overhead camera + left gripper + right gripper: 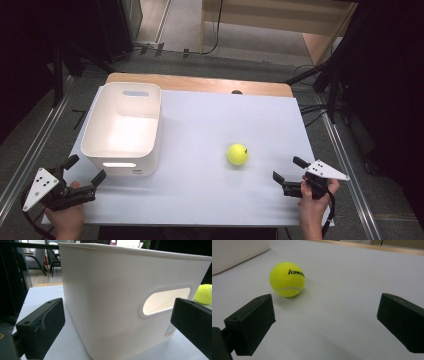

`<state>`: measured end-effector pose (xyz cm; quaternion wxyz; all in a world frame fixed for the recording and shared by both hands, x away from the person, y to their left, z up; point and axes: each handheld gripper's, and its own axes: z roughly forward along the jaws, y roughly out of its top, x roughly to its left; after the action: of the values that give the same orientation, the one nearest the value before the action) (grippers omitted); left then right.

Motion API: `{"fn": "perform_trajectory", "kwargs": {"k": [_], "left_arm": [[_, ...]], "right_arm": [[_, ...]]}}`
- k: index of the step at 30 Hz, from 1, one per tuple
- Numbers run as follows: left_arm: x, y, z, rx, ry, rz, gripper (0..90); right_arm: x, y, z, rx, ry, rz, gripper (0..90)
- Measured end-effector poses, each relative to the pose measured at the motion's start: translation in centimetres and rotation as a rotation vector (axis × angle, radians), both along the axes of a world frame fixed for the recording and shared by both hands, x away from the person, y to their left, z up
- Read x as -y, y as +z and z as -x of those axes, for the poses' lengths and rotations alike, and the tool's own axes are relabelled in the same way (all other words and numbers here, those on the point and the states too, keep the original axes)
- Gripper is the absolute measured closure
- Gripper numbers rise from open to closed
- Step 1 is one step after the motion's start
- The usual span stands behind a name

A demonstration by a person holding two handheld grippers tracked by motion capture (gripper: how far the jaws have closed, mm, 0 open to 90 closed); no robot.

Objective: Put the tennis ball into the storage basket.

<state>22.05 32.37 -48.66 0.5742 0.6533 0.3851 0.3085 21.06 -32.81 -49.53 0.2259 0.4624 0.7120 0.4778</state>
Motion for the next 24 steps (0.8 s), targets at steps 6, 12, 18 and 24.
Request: {"fn": "perform_trajectory", "kwargs": {"k": [6,12,18,24], "left_arm": [[0.0,0.0,0.0,0.001,0.001,-0.001,0.0],[0.0,0.0,-0.1,-0.005,-0.001,-0.001,0.0],[0.1,0.1,-0.1,-0.005,0.000,-0.005,0.0],[0.1,0.1,-0.1,-0.005,0.001,-0.005,0.0]], "right_arm": [[-1.0,0.6,-1.3,-0.032,0.051,0.032,0.2],[-1.9,1.3,-2.4,-0.069,0.095,0.061,0.2],[-2.7,2.2,-3.3,-0.099,0.126,0.087,0.3],[-3.6,3.0,-4.3,-0.120,0.159,0.121,0.3]]}}
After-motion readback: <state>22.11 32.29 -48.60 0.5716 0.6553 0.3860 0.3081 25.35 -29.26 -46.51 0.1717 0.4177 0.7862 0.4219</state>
